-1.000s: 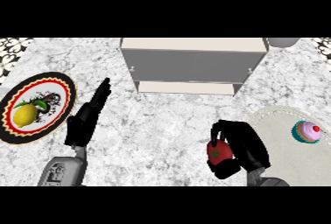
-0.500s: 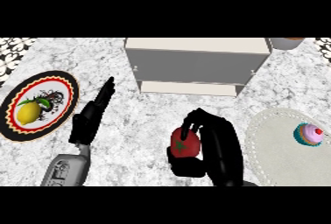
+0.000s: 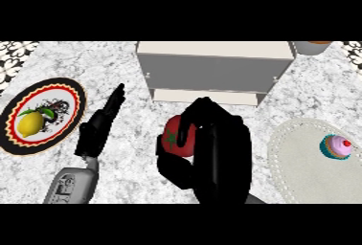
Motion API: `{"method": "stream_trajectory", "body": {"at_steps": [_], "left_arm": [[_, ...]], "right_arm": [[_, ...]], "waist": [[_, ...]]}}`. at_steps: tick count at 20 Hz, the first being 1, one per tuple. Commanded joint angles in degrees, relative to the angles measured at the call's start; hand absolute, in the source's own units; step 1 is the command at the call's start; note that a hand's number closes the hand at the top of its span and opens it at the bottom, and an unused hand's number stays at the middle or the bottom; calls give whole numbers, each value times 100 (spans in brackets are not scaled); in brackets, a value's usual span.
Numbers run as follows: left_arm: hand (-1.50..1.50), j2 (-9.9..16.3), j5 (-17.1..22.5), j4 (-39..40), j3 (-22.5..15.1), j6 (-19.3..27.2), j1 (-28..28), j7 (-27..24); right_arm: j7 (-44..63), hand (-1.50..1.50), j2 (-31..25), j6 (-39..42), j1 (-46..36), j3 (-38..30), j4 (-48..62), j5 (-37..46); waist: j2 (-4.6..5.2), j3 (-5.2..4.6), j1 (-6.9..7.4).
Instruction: Pick the tomato from the placemat and place it in the tiered shelf
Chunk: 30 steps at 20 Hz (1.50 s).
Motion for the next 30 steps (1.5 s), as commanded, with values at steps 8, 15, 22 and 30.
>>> {"method": "stream_trajectory", "body": {"at_steps": [8, 15, 22, 30], "left_arm": [[0, -21, 21, 81, 80, 51, -227, 137], [0, -76, -76, 239, 15, 113, -180, -54], [0, -100, -112, 132, -66, 105, -79, -213], [0, -142, -88, -20, -40, 164, -98, -16]], "right_arm": [[2134, 150, 38, 713, -2303, -426, 651, 582], [2142, 150, 37, 1035, -3491, -1156, 1431, 484], [1942, 150, 37, 1246, -4764, -1850, 2577, 299], [1378, 150, 38, 827, -5282, -2009, 3928, 508]], "waist": [[34, 13, 5], [54, 17, 0], [107, 27, -37], [135, 35, -73]]}}
